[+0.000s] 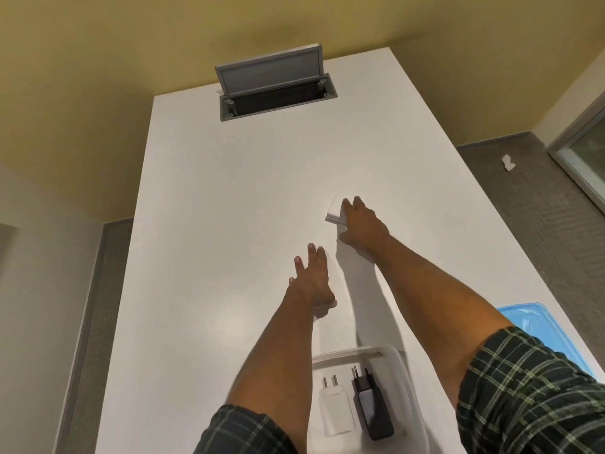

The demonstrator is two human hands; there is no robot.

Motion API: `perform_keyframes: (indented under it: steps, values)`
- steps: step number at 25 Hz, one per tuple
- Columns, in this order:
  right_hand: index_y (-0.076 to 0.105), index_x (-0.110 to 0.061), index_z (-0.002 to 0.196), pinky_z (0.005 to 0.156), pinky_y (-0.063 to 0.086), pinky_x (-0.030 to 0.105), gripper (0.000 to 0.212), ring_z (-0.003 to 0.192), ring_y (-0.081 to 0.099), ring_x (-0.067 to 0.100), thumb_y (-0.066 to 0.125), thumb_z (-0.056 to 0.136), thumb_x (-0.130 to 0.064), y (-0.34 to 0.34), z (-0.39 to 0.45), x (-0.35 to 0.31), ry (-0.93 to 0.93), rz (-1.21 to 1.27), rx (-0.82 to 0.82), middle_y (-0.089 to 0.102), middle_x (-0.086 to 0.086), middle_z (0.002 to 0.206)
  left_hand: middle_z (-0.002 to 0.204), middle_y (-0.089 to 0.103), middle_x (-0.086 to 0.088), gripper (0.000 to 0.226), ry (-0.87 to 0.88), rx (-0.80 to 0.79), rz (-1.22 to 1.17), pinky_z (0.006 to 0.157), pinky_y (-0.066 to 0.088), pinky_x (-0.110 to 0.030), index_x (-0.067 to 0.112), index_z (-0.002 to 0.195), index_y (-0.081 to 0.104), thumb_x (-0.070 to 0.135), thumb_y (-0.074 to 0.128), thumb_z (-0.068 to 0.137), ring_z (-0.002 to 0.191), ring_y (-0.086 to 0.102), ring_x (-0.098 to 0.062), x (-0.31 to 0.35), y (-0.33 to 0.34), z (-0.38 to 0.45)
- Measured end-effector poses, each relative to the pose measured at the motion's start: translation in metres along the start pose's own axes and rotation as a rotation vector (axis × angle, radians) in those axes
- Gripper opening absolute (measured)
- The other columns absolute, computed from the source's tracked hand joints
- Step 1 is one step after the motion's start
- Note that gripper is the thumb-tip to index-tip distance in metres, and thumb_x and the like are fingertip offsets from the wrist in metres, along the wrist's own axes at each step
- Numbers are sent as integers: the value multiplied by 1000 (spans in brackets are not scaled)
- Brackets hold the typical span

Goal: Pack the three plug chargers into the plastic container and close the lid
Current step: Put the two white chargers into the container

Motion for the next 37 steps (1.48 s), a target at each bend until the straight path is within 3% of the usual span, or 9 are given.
perform_keyframes:
  steps: [8,14,16,18,22,24,27,31,37]
  values:
    - [46,-5,127,62,42,36,38,99,59,36,59,93,-16,5,-5,-3,7,-36,212,54,16,118,169,-26,2,118,18,48,-55,119,22,-67,18,161,-17,25,75,87,153,-17,-50,1,-1,16]
    - [48,-6,126,78,48,38,42,105,59,38,61,86,-7,9,-28,-4,-35,117,118,56,16,120,172,6,-2,115,56,197,-335,118,30,-54,21,160,-21,23,69,88,157,-6,-42,-7,-9,11]
    - [47,-8,132,86,50,40,50,111,57,37,65,86,-11,12,-39,-3,-80,155,73,56,15,126,169,22,-8,109,43,252,-417,116,36,-46,21,161,-16,24,67,91,156,17,-38,-9,-11,5]
    - [45,-12,140,94,49,43,60,119,55,35,71,85,-15,13,-48,-6,-131,194,23,54,12,135,162,38,-10,99,37,326,-498,109,40,-35,19,164,-6,25,65,94,146,42,-33,-11,-12,-1]
    - [45,-16,145,98,48,40,63,124,54,31,74,88,-22,9,-64,-19,-250,183,10,52,8,142,135,63,-5,50,52,535,-679,92,51,-29,15,147,45,24,56,99,123,61,-25,-11,-28,-22]
    - [44,-18,146,97,46,36,64,124,55,28,73,89,-18,5,-79,-22,-300,203,29,51,6,145,134,64,-7,45,47,605,-776,95,51,-29,14,142,53,26,57,100,113,66,-24,-13,-39,-35]
    - [45,-22,145,95,48,32,63,120,55,22,73,89,-16,-2,-102,-25,-406,246,6,50,0,143,127,66,-17,49,10,567,-856,99,56,-45,14,143,54,30,62,98,107,69,-31,-20,-49,-51]
    - [45,-23,145,93,44,28,61,121,53,18,70,91,-13,-14,-132,-31,-540,201,18,50,-4,143,106,67,-13,34,19,471,-888,65,54,-31,12,119,68,32,70,92,81,65,-24,-27,-52,-80]
    - [59,-19,139,105,48,33,47,123,60,18,69,93,-10,-31,-179,-30,-453,447,180,61,-3,140,95,69,-23,21,6,387,-1104,57,51,-30,9,89,53,20,71,92,72,72,-33,-32,-34,-134]
Point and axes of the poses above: each hand's wrist, its own z-axis towards the middle knuckle, its own y-axis out of the palm, x = y × z, the point moved 4 cm from there along z, towards the middle knuckle
